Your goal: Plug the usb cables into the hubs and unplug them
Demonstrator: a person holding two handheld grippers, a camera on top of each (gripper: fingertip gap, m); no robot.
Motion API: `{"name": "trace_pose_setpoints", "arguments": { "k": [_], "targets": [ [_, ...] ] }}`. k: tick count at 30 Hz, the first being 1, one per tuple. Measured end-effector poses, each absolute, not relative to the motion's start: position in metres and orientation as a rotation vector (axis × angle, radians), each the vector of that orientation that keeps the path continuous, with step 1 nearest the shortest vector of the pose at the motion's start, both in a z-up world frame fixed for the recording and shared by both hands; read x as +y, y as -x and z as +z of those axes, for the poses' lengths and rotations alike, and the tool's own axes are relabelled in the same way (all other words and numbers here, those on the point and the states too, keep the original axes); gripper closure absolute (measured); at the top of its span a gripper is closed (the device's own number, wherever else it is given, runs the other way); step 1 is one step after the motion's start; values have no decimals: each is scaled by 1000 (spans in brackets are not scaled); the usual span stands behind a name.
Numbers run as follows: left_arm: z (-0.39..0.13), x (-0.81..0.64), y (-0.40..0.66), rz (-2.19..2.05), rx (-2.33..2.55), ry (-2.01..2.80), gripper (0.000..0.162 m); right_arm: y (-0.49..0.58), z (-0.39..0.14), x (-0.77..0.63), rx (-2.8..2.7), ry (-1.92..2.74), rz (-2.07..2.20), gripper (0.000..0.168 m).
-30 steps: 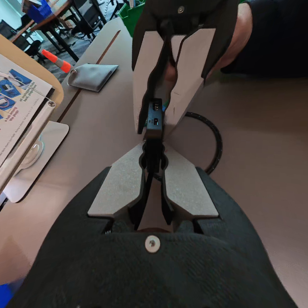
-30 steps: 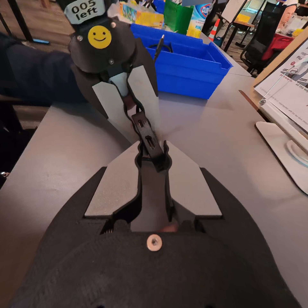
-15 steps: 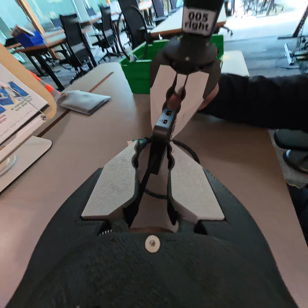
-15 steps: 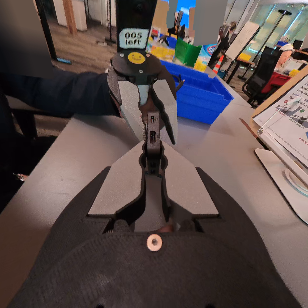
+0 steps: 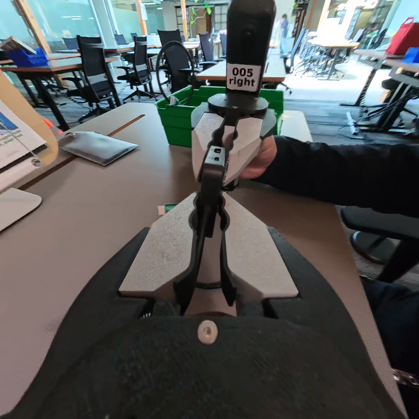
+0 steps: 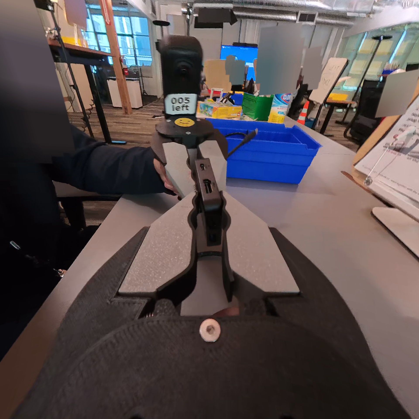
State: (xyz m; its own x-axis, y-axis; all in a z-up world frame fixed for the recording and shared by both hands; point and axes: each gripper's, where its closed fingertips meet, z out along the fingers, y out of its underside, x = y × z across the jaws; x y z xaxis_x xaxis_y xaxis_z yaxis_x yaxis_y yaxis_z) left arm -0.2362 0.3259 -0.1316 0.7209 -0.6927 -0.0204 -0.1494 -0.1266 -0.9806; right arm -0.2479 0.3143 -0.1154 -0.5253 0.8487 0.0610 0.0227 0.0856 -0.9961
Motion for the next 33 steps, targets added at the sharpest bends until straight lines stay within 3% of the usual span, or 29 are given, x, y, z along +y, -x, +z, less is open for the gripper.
{"name": "trace_pose_setpoints", "arguments": {
  "k": [3, 6, 12, 15, 18, 25, 33],
  "targets": [
    [-138, 335, 243, -354, 711, 1680, 151, 254, -123, 329, -1699, 1049, 1444, 146],
    [-153, 343, 263, -142, 750, 1744, 151, 248, -139, 362, -1752, 1287, 1118, 147],
    [-169, 349, 289, -170, 662, 1887, 151, 196, -182, 394, -1983, 1827, 536, 148],
    [-176, 351, 292, -154, 649, 1919, 151, 190, -202, 396, -2067, 1921, 276, 139],
    [-181, 354, 297, -113, 646, 1934, 151, 192, -216, 408, -2049, 1947, 41, 142],
    [-186, 356, 302, -129, 619, 1961, 151, 194, -244, 410, -2101, 2076, -69, 141],
    [-189, 355, 304, -136, 612, 1986, 151, 200, -249, 410, -2125, 2157, 127, 158]
  ]
}}
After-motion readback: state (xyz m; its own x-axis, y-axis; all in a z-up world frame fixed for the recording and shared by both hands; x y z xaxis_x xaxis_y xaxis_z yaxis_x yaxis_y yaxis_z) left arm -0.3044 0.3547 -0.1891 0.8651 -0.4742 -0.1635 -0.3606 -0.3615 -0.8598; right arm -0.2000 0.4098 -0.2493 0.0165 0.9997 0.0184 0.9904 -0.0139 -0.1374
